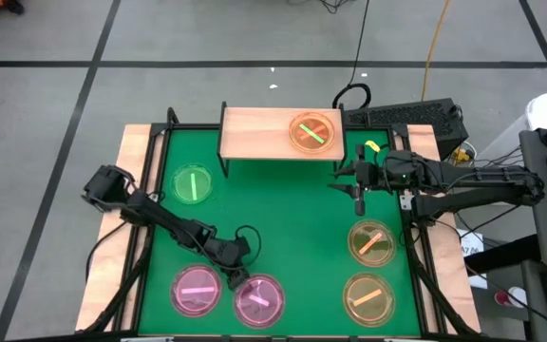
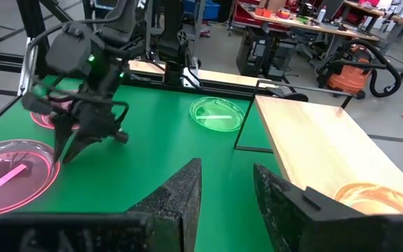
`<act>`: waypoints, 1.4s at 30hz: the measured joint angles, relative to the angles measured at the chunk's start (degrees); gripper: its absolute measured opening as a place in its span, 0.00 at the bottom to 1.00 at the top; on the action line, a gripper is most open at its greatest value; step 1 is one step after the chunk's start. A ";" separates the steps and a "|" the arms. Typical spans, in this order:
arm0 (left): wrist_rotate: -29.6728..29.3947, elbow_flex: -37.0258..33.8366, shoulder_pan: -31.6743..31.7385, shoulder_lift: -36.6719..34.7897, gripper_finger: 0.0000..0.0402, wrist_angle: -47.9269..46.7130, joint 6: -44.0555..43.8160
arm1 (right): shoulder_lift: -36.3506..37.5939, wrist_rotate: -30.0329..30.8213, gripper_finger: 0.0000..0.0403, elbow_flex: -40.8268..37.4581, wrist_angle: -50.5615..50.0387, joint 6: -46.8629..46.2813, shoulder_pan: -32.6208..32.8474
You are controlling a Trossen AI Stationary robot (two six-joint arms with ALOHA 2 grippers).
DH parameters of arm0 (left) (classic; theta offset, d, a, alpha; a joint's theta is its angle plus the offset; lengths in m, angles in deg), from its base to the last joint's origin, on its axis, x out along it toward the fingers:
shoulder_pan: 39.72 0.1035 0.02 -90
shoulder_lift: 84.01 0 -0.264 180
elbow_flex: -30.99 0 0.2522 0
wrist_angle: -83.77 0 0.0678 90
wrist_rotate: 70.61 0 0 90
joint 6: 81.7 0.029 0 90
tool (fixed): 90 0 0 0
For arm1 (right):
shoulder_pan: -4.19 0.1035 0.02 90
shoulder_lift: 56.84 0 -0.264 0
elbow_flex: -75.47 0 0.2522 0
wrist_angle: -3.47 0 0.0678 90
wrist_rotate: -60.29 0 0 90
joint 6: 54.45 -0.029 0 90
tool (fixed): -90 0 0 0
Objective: Place and stack plates onto a shelf
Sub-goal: Stack the pink plate on top of the green plates on the shelf
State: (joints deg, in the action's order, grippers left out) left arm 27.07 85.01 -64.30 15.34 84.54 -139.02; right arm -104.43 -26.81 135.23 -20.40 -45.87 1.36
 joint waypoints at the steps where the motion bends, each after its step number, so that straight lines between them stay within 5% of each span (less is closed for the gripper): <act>1: 0.41 0.63 0.00 0.99 0.18 0.16 0.41 | -0.01 0.00 0.28 0.00 -0.01 0.00 0.00; 9: 1.29 2.83 0.17 3.46 0.18 0.16 3.66 | -0.01 0.00 0.28 -0.07 0.02 0.00 0.00; 15: 1.20 2.83 0.24 3.46 0.03 -0.14 5.32 | 0.00 0.02 0.28 -1.21 0.07 0.00 -0.02; 24: -0.56 3.09 4.92 -0.68 0.01 0.00 6.14 | 0.00 0.02 0.28 -2.49 1.37 0.10 -0.09; 35: -8.12 6.16 24.86 -19.17 0.00 0.62 20.29 | 1.94 0.04 0.28 -2.51 6.02 2.71 -0.09; 42: -2.05 16.47 42.99 -21.33 0.00 -3.46 24.23 | 5.18 0.04 0.28 -2.51 8.99 3.51 -0.09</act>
State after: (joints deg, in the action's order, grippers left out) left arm 25.02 101.48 -21.31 -6.00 81.08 -114.79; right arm -99.26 -26.77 132.72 -11.40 -42.36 1.27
